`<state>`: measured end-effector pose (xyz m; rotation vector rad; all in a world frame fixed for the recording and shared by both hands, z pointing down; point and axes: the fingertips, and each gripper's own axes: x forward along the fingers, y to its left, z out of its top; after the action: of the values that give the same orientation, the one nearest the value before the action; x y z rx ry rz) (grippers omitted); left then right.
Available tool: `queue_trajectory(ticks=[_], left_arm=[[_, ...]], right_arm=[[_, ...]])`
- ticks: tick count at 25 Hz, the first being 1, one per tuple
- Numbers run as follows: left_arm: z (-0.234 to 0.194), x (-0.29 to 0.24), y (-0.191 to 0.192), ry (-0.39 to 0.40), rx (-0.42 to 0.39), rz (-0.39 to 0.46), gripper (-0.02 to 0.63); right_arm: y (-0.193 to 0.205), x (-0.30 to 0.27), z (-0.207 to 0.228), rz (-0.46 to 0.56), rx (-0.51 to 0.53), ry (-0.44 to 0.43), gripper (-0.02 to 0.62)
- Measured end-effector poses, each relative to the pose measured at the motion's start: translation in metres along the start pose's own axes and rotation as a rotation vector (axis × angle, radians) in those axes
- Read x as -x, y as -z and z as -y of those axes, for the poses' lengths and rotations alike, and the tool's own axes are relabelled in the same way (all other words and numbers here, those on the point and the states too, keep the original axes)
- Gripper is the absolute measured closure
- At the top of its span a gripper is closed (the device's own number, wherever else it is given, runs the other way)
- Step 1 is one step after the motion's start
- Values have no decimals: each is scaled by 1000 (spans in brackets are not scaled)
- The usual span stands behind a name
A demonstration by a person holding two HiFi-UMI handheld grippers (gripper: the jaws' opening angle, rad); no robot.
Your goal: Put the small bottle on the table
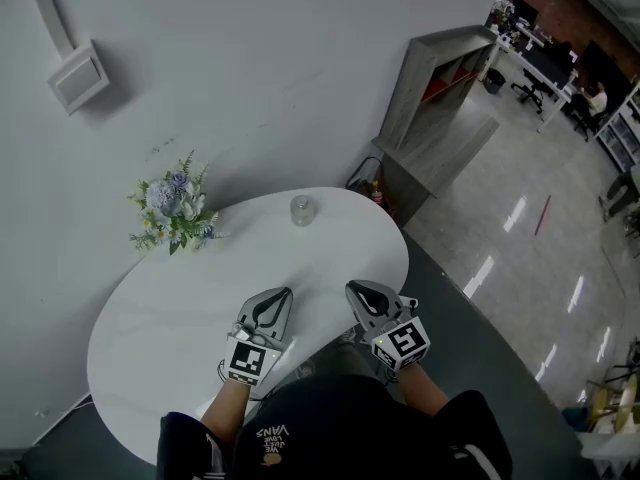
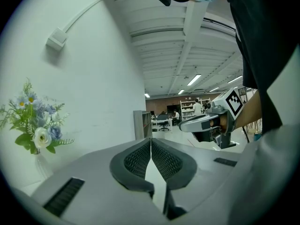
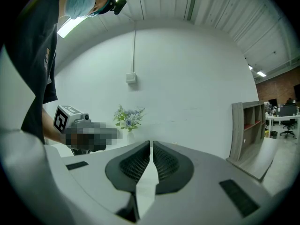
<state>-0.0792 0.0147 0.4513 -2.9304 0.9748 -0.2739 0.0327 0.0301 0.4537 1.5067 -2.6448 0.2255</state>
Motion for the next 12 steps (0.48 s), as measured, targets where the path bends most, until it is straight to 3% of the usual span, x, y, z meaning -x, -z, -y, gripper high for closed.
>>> queue_trajectory(ticks=[12], left_arm=[[8,31,11,-36,30,-31,584]], right_arm=[[9,22,-14,-16,-7,27,548]])
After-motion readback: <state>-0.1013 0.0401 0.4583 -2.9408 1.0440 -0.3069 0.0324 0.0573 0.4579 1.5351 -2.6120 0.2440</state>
